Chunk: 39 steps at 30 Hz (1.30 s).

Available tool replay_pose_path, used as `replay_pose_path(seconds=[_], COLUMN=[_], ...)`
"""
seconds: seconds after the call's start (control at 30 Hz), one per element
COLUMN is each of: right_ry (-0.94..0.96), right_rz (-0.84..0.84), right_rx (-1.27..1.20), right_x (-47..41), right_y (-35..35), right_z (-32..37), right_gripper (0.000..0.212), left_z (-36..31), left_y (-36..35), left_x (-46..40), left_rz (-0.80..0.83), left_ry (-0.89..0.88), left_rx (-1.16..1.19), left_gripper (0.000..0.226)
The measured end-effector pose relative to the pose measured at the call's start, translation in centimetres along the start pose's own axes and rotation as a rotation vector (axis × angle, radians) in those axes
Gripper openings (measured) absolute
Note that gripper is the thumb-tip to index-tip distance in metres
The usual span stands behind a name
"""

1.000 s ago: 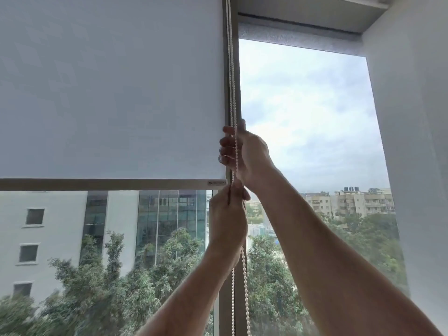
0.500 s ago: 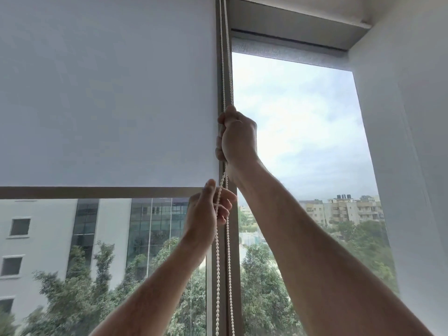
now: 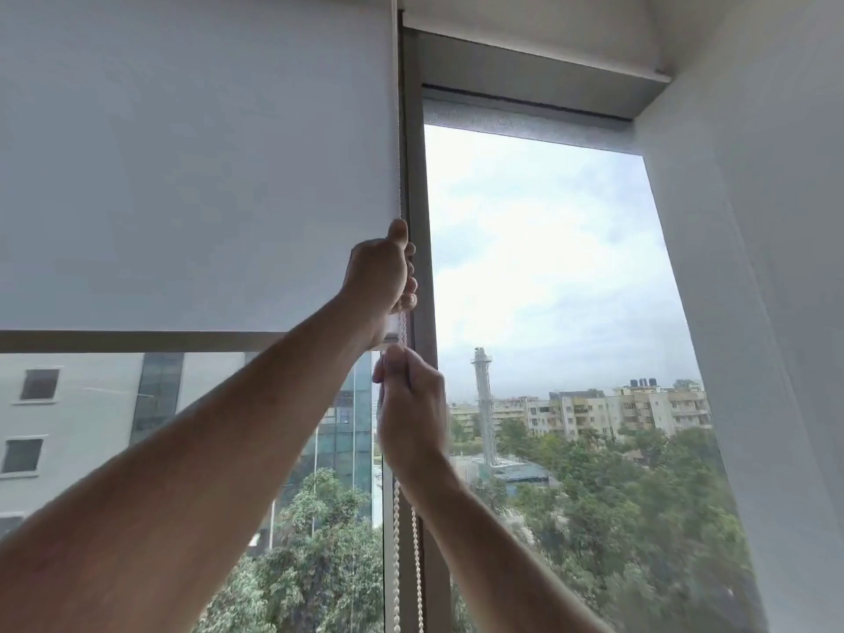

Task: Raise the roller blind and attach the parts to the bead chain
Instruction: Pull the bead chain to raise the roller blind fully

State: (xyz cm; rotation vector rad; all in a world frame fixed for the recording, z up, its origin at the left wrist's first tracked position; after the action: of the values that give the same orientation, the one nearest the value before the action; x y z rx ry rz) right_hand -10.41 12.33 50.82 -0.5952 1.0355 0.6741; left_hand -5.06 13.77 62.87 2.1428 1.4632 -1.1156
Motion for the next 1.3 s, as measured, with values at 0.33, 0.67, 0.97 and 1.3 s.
replay_pose_path(seconds=[0.33,0.67,0.97,1.3], right_ry=[-0.184,-0.228,-0.331,-0.096], right_rz=[0.244,0.161,0.208,0.033], right_rx=[-0.359,-0.329,-0.394,-0.215], right_x=[3.3,-6.1,-12.6,-11.4], right_y=[1.6,3.5,0.6,0.4], right_z=[-4.2,-0.5,5.9,5.1], right_gripper=[0.049,0.060,0.042,0.039], left_z=[3.2,5.1,9.6,10.8], left_y=[-0.4,-0.4,0.6,2.3], left_x=[2.1,3.6,6.3,6.2], left_rz=[-0.085,-0.060,-0.057,0.175], left_ry=[-0.103,-0.176,-0.172,-0.070], left_rx=[0.031,-0.062,-0.052,-0.099], left_gripper=[0.048,0.048,0.049,0.053])
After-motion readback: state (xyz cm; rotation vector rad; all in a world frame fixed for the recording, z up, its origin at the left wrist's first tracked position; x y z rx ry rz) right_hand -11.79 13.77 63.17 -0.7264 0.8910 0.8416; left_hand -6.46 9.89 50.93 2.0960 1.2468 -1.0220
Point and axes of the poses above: each hand's wrist, its own x-axis away from the middle knuckle, its own y-axis out of the back of the hand, z = x × y, the point moved 2 cm from there along -x, towards the middle knuckle, and after that the axes turned 5 degrees about x, right-handed, at the moved point
